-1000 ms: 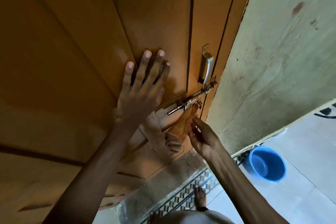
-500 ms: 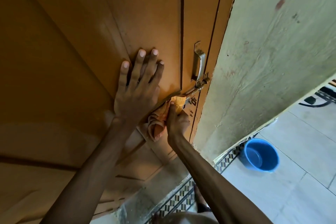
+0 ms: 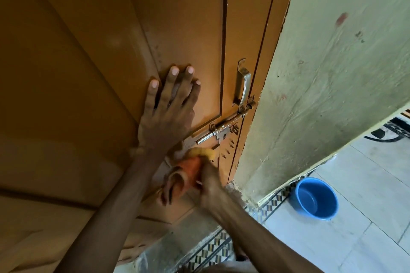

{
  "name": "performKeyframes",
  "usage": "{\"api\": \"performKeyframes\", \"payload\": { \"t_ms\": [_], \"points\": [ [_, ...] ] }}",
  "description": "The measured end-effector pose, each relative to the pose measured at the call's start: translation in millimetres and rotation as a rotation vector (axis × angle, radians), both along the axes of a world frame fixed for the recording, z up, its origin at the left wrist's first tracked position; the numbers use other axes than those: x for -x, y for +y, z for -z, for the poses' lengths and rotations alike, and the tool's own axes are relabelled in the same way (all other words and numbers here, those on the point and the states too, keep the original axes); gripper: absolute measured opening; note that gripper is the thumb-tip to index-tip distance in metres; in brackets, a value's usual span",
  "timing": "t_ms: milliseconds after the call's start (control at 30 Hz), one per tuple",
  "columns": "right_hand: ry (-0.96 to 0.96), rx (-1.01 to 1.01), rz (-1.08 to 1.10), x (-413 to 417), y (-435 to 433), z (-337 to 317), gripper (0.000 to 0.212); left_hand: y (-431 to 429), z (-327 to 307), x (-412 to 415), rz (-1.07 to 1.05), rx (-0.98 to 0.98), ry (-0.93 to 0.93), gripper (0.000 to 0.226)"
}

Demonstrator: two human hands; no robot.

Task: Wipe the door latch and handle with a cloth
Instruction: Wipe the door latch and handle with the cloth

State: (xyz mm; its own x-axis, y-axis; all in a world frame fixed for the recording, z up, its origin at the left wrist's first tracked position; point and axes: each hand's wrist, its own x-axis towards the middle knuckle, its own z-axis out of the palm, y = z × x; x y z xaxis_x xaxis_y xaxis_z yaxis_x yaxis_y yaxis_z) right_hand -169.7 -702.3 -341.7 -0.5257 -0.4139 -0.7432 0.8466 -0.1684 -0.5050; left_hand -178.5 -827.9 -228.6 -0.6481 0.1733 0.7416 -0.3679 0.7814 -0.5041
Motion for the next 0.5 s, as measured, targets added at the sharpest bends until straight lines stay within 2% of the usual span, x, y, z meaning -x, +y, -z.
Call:
{"api": "performKeyframes", "payload": {
  "t_ms": [67, 133, 200, 300, 433, 500],
  "points": [
    [-0.118, 0.114, 0.112, 25.1, 18.2, -15.9, 0.047, 1.5, 5.3, 2.1, 0.029, 0.053, 0.009, 0.049],
    [-0.176, 0.164, 0.202, 49.5, 25.3, -26.1, 0.046, 0.1, 6.4, 3.8, 0.033, 0.04, 0.029, 0.048],
    [-0.15, 0.096, 0.214, 61.0, 18.9, -32.0, 0.038, -1.2, 7.7, 5.2, 0.003, 0.042, 0.026, 0.049],
    [-0.022, 0.004, 0.131, 64.7, -3.3, -33.5, 0.025, -0.4, 9.5, 6.0, -0.019, 0.064, 0.028, 0.05],
    [0.232, -0.266, 0.051, 55.7, -21.0, -19.1, 0.028, -2.5, 12.9, 5.9, -0.023, 0.063, 0.047, 0.052],
    [0.319, -0.249, 0.039, 48.5, -18.6, -18.4, 0.027, -4.0, 12.8, 6.7, -0.021, 0.065, 0.059, 0.052]
  ]
}}
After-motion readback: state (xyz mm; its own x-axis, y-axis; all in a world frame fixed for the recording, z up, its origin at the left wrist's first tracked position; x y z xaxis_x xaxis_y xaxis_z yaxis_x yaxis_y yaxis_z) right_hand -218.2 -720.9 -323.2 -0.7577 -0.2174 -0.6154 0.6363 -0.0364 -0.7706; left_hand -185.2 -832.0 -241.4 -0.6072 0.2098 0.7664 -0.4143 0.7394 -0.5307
